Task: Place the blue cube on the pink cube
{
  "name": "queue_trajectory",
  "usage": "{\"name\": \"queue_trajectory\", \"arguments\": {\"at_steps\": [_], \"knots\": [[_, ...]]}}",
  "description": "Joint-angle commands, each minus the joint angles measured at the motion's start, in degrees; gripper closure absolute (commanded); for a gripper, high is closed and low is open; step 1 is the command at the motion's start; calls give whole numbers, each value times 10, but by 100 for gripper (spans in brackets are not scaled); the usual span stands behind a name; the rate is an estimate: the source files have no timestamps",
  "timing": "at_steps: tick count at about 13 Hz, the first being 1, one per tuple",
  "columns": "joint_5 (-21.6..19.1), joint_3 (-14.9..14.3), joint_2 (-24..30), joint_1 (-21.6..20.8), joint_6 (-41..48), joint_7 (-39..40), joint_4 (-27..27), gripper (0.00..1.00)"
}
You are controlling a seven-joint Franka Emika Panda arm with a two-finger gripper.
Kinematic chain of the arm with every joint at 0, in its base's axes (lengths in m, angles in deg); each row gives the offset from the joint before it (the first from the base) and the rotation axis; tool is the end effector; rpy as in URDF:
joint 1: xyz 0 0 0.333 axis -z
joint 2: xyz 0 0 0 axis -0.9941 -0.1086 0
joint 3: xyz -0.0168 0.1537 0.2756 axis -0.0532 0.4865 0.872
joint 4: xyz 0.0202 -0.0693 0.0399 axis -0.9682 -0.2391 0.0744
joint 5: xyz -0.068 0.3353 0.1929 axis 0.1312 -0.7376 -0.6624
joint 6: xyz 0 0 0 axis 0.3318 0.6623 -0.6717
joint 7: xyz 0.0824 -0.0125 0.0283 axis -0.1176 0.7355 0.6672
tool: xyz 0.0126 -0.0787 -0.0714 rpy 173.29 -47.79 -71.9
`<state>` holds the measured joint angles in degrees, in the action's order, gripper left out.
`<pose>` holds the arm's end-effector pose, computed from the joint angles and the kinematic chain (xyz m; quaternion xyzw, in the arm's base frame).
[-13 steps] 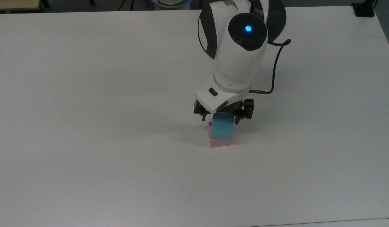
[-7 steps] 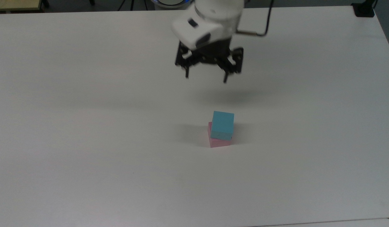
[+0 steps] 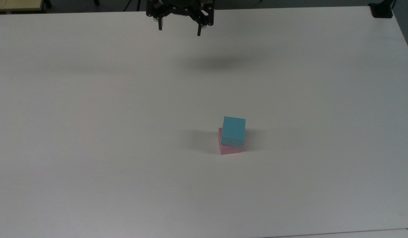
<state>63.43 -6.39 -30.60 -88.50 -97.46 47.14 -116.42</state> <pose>0.5632 0.0607 0.5636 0.9984 -0.0298 -0.0076 0.0481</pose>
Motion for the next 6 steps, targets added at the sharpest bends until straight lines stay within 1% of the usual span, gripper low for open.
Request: {"name": "queue_trajectory", "arguments": {"at_steps": [1, 5, 6], "knots": [[-7, 6, 3, 24, 1, 62, -4, 0], [-2, -9, 0, 24, 7, 63, 15, 0], [-2, -9, 0, 30, 7, 63, 17, 0]]}}
